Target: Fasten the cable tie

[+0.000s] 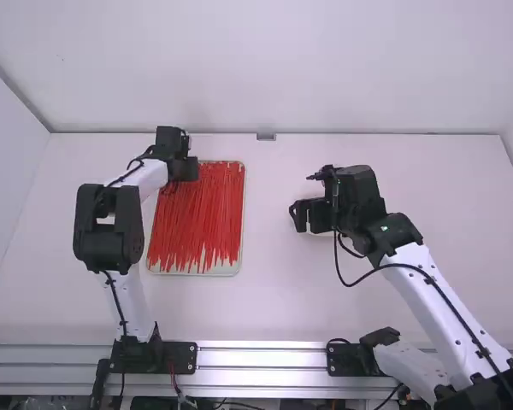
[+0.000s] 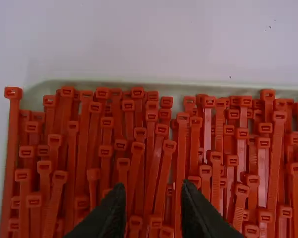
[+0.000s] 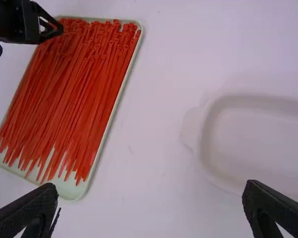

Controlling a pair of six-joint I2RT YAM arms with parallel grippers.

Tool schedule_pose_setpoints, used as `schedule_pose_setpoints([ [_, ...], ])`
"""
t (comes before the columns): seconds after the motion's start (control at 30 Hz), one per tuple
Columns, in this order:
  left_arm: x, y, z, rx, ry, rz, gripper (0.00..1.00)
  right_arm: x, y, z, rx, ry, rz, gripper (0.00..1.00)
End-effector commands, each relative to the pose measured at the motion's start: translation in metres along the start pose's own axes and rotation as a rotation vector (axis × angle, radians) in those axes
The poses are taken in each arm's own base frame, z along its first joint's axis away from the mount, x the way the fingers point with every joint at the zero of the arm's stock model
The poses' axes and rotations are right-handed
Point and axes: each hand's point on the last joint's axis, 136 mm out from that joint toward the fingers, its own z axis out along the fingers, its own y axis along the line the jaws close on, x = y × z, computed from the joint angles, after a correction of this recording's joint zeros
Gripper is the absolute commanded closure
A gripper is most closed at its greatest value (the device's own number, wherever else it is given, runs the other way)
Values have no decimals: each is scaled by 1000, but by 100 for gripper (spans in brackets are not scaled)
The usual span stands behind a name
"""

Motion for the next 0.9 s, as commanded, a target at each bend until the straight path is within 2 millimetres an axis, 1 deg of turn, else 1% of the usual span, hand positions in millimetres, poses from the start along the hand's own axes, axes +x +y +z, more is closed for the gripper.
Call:
schedule_pose_setpoints([
  [0.0, 16, -1, 7, 18, 31, 9, 70, -14, 5, -5, -12, -29, -3, 1],
  [0.27, 23, -1, 12, 20, 27, 6, 70, -14, 5, -5, -9, -30, -6, 1],
  [0.37, 24, -1, 16, 20, 26, 5, 69, -14, 5, -5, -9, -30, -6, 1],
  [0.47, 29, 0, 20, 21, 43, -3, 70, -13, 5, -5, -9, -29, -6, 1],
  [0.53, 31, -4, 22, 43, 46, 0, 71, -13, 5, -5, -9, -27, -5, 1],
  [0.6, 33, -3, 26, 42, 50, -4, 71, -12, 4, -5, -7, -22, -4, 1],
  [0.87, 42, -5, 34, 45, 72, -1, 72, -8, 4, -5, -5, -7, 2, 1],
])
